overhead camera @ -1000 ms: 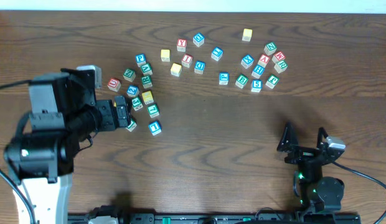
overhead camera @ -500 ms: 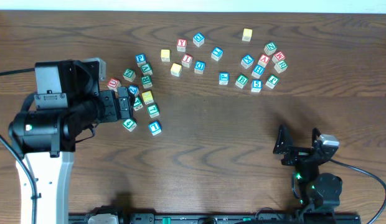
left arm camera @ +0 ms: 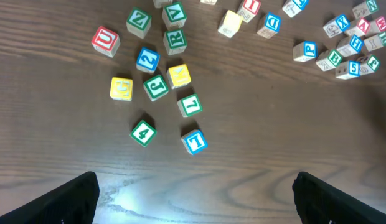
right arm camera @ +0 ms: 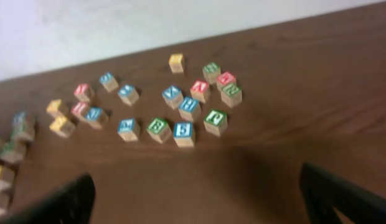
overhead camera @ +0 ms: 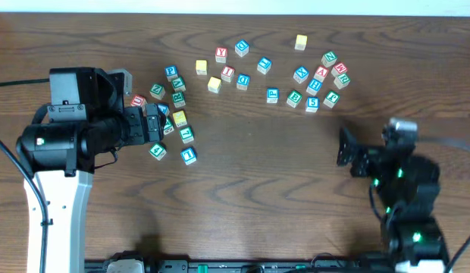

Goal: Spell out AI2
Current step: 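Swing the right gripper up to the top-right blocks above the red A block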

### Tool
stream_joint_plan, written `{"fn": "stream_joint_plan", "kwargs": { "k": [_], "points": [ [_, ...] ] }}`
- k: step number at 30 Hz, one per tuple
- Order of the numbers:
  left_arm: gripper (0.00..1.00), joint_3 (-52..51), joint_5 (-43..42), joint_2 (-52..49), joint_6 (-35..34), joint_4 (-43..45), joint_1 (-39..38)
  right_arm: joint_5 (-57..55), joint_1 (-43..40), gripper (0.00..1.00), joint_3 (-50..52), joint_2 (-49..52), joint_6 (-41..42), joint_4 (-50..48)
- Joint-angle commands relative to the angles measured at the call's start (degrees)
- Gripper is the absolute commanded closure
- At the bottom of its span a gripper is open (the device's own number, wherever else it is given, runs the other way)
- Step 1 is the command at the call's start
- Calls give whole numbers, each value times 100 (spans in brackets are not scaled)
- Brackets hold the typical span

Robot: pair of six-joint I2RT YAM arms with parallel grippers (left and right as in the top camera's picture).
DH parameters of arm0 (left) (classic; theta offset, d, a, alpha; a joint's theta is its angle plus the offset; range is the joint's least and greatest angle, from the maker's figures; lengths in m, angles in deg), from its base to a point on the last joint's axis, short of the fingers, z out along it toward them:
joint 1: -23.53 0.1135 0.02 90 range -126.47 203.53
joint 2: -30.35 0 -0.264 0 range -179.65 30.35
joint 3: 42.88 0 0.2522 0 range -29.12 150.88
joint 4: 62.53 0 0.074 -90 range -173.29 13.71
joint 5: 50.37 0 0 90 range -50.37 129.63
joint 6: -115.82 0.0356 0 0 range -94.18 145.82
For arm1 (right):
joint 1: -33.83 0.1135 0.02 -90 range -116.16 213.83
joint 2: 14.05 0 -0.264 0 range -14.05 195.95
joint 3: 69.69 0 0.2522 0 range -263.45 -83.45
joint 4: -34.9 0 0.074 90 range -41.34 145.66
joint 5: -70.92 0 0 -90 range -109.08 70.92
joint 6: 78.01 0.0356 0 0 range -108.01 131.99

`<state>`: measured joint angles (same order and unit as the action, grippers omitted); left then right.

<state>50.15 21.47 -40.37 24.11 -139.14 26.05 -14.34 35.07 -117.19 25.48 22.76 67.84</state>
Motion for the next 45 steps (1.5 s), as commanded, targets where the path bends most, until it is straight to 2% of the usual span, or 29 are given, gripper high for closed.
{"fn": "stream_joint_plan", "kwargs": {
  "k": [1,6,13,20,26,34,38,41,45],
  "points": [
    [2,107,-68,11,-52,-11,-9,127,-39,1,-866,726,-409,431],
    [2,107,-68,9,-52,-13,-9,125,-39,1,-2031,1755,-575,1331],
    [2,107,-68,9,-50,-57,-9,129,-39,1,-3167,2708,-573,2284],
    [3,105,-66,9,-50,-55,-9,129,-39,1,-4249,3296,-575,3366],
    [2,107,-66,9,-52,-52,-9,251,-39,1,-5327,3567,-831,4747],
    [2,105,-66,9,-52,-55,-9,306,-39,1,-5410,3528,-787,4962],
    [2,107,-68,9,-52,-55,-9,839,-39,1,-5410,3528,-793,4828],
    [2,105,-66,9,-52,-61,-9,686,-39,11,-5405,3589,-754,4767],
    [2,105,-66,9,-52,-55,-9,551,-31,14,-5438,3866,-210,4793]
  ]
}}
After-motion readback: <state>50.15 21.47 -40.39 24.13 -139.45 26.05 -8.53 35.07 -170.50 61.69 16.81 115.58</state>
